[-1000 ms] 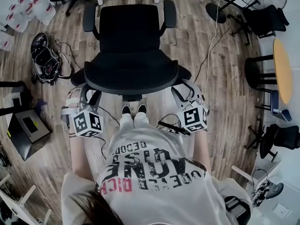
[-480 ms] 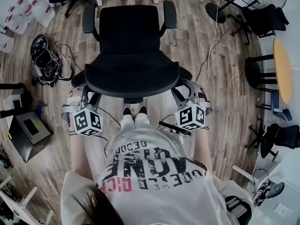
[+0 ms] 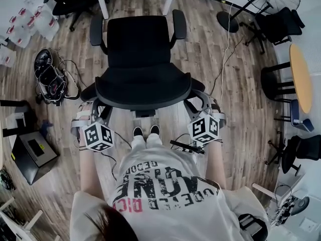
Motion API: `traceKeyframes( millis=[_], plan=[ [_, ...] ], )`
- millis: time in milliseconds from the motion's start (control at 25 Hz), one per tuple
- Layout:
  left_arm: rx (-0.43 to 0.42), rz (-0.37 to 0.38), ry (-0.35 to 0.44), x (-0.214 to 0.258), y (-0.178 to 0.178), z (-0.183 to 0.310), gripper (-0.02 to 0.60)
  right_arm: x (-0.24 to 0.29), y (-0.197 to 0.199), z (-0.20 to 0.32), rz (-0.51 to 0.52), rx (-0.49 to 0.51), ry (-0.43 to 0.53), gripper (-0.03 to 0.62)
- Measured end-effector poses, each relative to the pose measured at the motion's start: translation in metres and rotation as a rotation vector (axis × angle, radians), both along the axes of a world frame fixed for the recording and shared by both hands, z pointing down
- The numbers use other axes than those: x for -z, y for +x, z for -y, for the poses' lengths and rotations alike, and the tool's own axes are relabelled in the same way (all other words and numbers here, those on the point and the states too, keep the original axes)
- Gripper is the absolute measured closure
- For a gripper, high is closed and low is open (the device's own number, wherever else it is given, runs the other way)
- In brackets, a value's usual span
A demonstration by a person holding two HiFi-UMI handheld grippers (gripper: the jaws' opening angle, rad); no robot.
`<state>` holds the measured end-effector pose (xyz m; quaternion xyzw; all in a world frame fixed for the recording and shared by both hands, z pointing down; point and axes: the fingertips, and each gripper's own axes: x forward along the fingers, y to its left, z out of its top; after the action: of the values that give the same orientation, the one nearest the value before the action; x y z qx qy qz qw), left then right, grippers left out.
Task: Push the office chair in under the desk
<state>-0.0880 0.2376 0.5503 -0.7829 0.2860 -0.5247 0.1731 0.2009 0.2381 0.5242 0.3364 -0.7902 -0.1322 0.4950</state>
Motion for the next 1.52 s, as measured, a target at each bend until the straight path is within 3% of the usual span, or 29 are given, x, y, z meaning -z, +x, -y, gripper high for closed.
traceKeyframes(
  millis=[960, 1520],
  plan=[
    [0.021, 0.009, 0.016, 0.001, 0.009, 0.06, 0.397, 0.003, 0.01, 0.061, 0.025, 0.007, 0.036, 0.41],
    [0.037, 0.035, 0.062, 0.001, 0.012, 0.104, 0.391, 0.004, 0.014, 0.102, 0.05, 0.036, 0.055, 0.41]
  ],
)
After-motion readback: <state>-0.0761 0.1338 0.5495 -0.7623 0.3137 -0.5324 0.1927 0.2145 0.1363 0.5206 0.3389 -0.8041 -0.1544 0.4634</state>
